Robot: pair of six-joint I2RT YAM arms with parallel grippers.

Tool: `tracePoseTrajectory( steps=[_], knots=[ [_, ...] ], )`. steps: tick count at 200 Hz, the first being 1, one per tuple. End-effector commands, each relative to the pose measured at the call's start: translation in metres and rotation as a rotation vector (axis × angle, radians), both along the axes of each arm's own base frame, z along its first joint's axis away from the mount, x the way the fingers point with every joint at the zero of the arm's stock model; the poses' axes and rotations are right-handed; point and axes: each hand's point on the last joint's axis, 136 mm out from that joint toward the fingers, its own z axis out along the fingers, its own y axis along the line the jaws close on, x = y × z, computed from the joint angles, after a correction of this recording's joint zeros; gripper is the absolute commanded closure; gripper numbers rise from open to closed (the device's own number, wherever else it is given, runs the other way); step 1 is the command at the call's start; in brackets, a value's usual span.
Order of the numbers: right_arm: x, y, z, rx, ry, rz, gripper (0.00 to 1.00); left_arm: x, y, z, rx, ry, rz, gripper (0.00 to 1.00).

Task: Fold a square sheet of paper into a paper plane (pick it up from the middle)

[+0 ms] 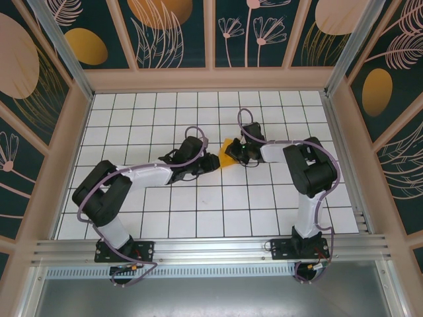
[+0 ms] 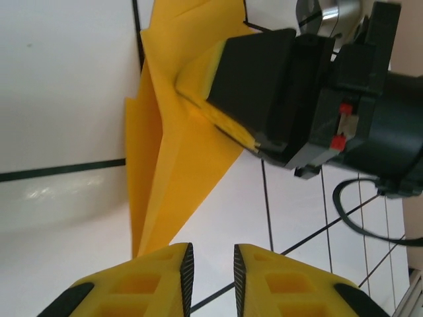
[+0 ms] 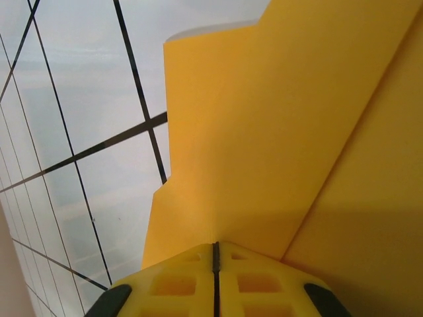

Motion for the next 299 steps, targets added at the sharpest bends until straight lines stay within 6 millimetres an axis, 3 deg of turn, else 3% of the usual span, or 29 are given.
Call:
tracePoseTrajectory(
  steps=[1, 35, 84, 138, 194, 244, 299],
  knots=[
    [0.001, 0.003, 0.031, 0.058, -0.074, 0.032, 0.9, 0.016, -0.016, 0.017, -0.052, -0.061, -0.027, 0.77],
    [-0.001, 0.012, 0.047, 0.076, -0.107, 0.079, 0.87, 0.016, -0.018, -0.001, -0.037, -0.027, -0.028, 0.81],
    [-0.006, 0.015, 0.041, 0.072, -0.088, 0.098, 0.87, 0.012, -0.019, -0.013, -0.038, 0.003, -0.041, 0.84],
    [-0.008, 0.013, 0.037, 0.054, -0.083, 0.098, 0.87, 0.017, -0.008, -0.042, 0.053, 0.026, 0.002, 0.88],
    [-0.008, 0.012, 0.034, 0.046, -0.079, 0.101, 0.88, 0.019, -0.001, -0.056, 0.098, 0.034, 0.026, 0.9],
    [-0.012, 0.021, 0.055, 0.086, -0.141, 0.166, 0.9, 0.015, -0.001, -0.067, 0.105, 0.062, 0.014, 0.92],
    [-0.026, 0.033, 0.031, 0.057, -0.082, 0.216, 0.96, 0.013, -0.002, -0.069, 0.104, 0.069, 0.008, 0.93]
  ],
)
